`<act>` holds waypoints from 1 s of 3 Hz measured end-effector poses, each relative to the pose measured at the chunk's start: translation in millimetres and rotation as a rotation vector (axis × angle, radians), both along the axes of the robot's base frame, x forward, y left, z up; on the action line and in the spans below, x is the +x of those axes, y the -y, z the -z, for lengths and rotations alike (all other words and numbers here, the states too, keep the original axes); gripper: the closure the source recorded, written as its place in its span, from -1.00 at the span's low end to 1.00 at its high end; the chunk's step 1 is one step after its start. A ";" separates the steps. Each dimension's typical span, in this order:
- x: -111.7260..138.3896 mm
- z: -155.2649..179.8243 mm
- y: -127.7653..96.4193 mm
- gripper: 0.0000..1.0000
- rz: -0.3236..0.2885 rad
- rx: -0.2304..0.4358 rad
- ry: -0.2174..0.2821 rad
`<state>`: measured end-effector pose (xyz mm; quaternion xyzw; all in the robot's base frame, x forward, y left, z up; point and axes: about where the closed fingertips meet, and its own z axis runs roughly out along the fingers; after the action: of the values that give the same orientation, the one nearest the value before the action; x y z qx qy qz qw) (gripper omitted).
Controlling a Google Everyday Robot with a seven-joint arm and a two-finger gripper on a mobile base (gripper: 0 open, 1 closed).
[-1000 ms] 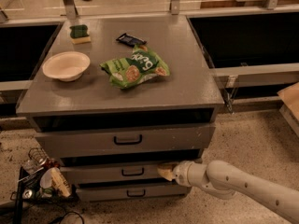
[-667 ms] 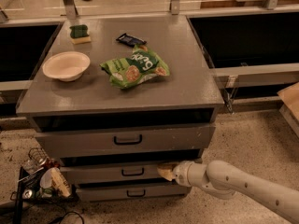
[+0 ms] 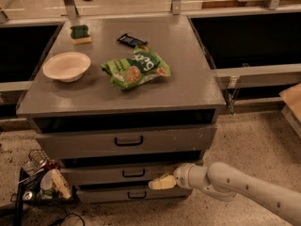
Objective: Close middle drawer
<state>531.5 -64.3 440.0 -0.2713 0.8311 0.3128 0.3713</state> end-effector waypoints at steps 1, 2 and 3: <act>0.0 0.0 0.0 -1.00 0.000 0.000 0.000; -6.6 0.0 -1.0 -1.00 0.000 0.000 0.000; -15.6 -4.9 -0.4 -1.00 0.000 0.004 -0.006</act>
Offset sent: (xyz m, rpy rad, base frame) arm -0.0408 -0.0537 0.0070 -0.0118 0.0482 -0.0485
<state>515.9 -64.0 444.9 -0.2697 0.8315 0.3155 0.3693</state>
